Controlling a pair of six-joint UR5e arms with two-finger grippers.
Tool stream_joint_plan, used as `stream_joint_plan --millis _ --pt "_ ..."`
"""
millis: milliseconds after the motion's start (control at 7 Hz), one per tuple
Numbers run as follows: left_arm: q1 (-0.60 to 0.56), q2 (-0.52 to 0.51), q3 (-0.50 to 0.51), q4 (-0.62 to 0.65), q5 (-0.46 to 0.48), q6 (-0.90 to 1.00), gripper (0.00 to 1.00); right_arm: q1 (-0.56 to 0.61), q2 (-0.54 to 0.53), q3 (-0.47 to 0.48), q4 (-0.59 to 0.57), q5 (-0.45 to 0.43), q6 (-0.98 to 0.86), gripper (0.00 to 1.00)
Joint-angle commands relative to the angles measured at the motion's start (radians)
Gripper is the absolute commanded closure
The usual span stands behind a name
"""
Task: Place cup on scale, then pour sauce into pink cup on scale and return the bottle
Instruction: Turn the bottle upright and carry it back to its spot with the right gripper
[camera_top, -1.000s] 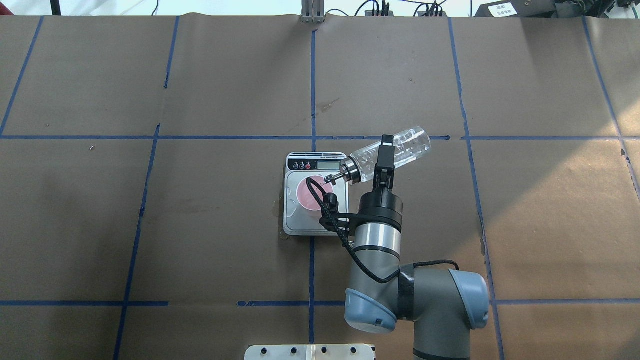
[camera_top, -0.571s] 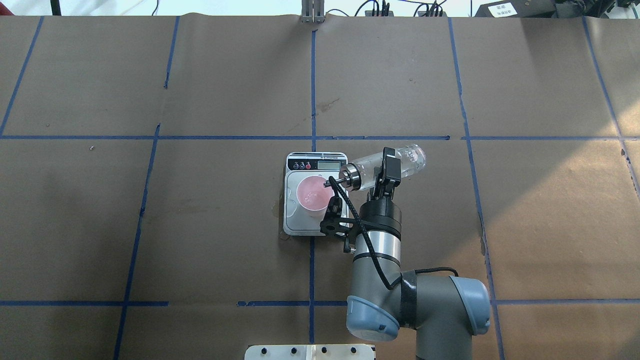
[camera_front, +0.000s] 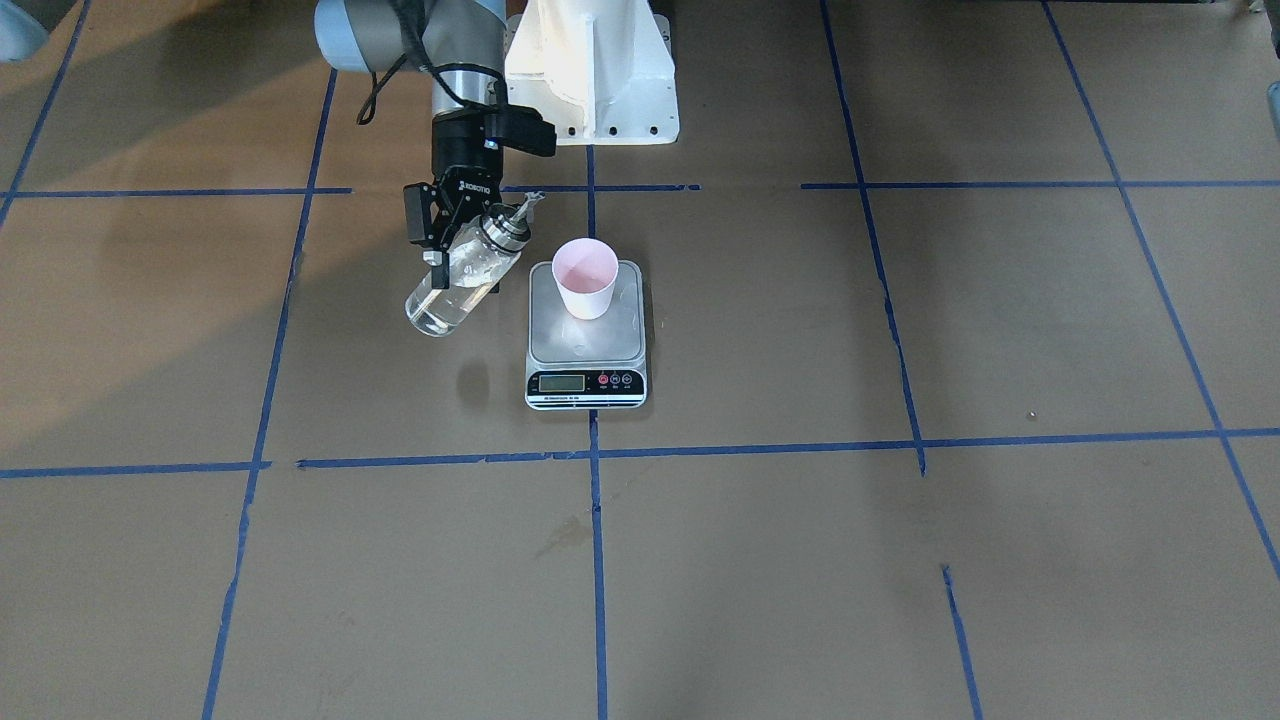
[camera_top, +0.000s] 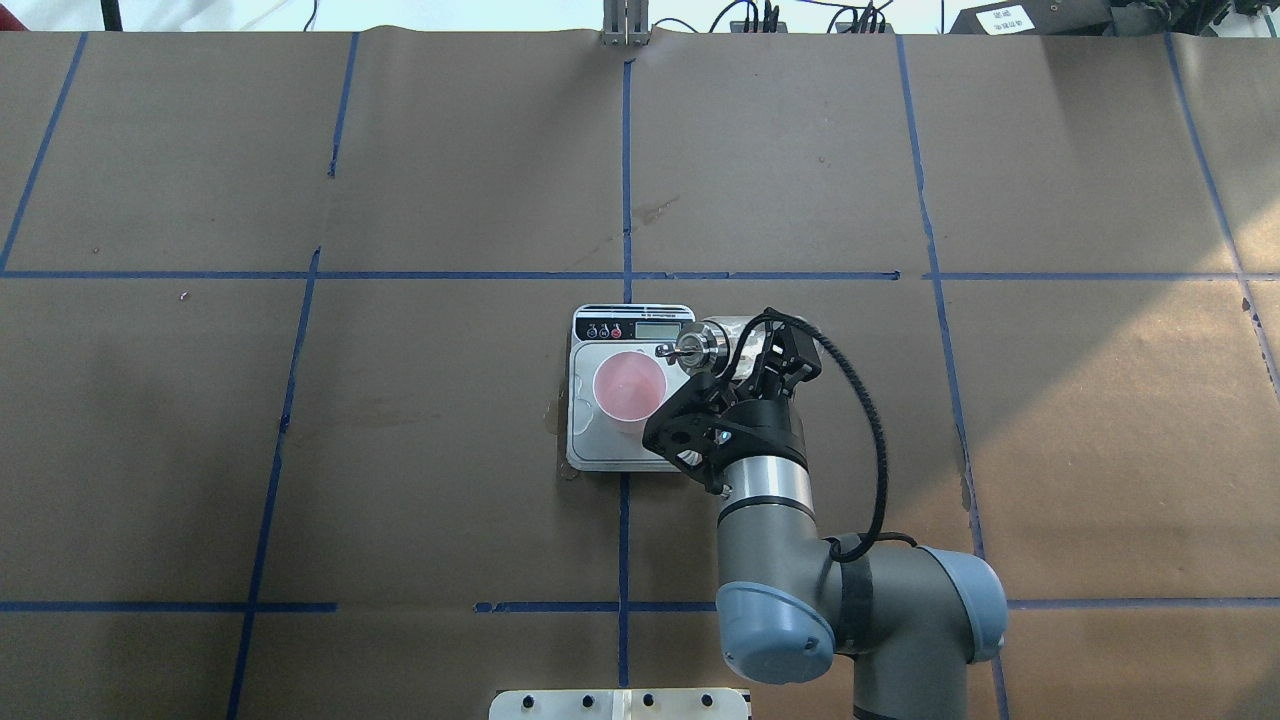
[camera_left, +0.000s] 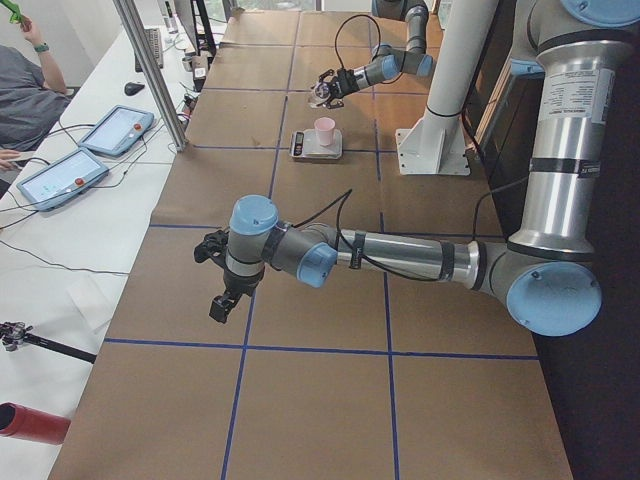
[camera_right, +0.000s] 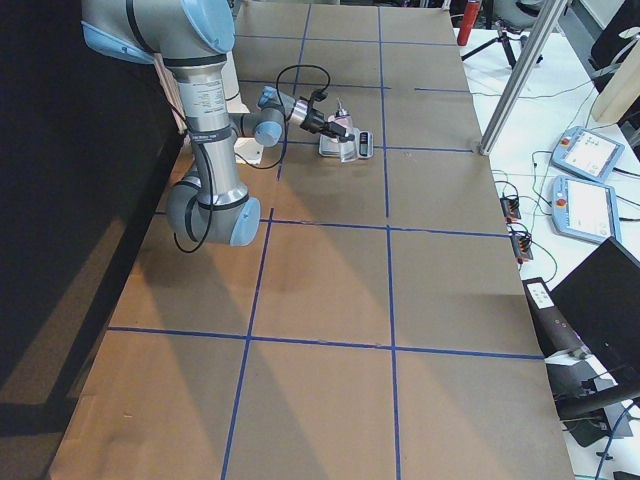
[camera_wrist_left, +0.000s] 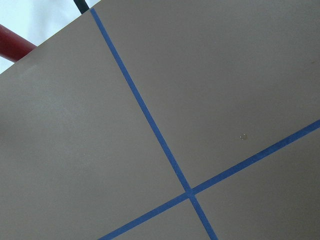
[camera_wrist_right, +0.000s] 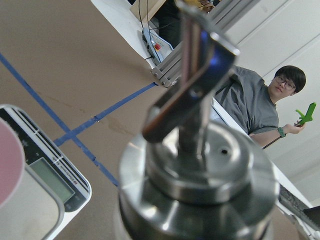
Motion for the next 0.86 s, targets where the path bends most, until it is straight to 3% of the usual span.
stream_joint_plan --millis 0,143,286,429,714 --pt "-0.001 -0.001 -0.005 0.000 -0.001 0.000 0.00 0.058 -0.074 0.012 0.164 0.083 0.183 1.00" --pt "-0.001 -0.003 -0.006 0.000 -0.001 0.000 0.00 0.119 -0.150 0.020 0.279 0.158 0.190 1.00" --pt "-0.002 -0.004 -0.011 0.000 -0.001 0.000 0.00 0.185 -0.213 0.020 0.330 0.222 0.221 1.00" --pt "-0.007 -0.006 -0.014 0.000 -0.001 0.000 0.00 0.251 -0.247 0.018 0.331 0.319 0.374 1.00" --pt "-0.008 -0.006 -0.035 0.002 0.000 -0.002 0.00 0.259 -0.327 0.009 0.433 0.350 0.521 1.00"
